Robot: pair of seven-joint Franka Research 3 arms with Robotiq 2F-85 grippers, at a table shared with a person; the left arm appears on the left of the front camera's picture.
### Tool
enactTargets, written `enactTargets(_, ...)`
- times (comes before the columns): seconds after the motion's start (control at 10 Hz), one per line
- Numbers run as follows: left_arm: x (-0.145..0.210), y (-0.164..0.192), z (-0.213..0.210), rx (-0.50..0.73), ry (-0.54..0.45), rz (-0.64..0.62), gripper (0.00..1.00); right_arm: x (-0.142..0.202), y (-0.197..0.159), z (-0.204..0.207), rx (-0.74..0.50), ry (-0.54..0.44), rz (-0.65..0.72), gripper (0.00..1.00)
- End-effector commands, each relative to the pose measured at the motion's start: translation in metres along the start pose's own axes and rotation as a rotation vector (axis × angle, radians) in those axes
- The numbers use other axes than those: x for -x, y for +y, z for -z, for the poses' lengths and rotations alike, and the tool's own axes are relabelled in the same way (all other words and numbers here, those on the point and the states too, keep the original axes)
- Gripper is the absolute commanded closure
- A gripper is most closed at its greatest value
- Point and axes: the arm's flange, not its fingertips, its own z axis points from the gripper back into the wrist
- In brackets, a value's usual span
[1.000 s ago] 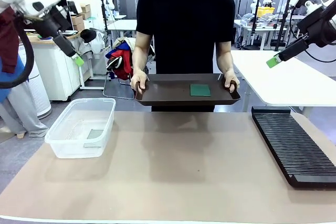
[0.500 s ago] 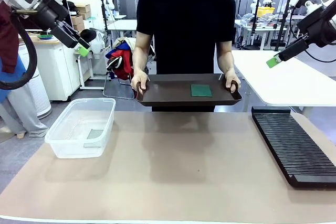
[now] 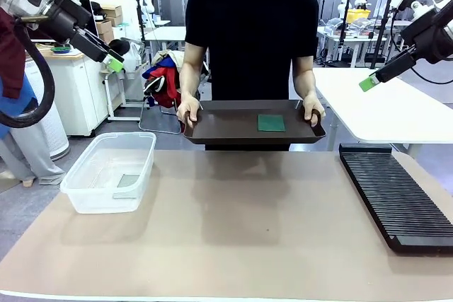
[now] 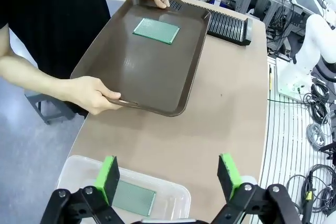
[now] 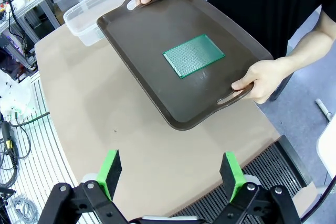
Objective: Sort PCBs into racks and boxes based on the side picked up.
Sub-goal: Pick up the Blank PCB handed by the Human.
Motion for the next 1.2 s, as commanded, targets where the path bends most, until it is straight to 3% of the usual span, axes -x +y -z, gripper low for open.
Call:
enactTargets(0.0, -0.0029, -0.0001, 0.0005, -0.009, 0.023, 0.015, 0.00, 0.0002, 0.0004, 0.0007, -0.015, -0.012, -0.003, 0.00)
enactTargets(1.1, -0.0029, -0.0001, 0.0005, -0.009, 0.023, 0.015, 0.00, 0.0002, 0.0004, 0.0007, -0.015, -0.012, -0.003, 0.00)
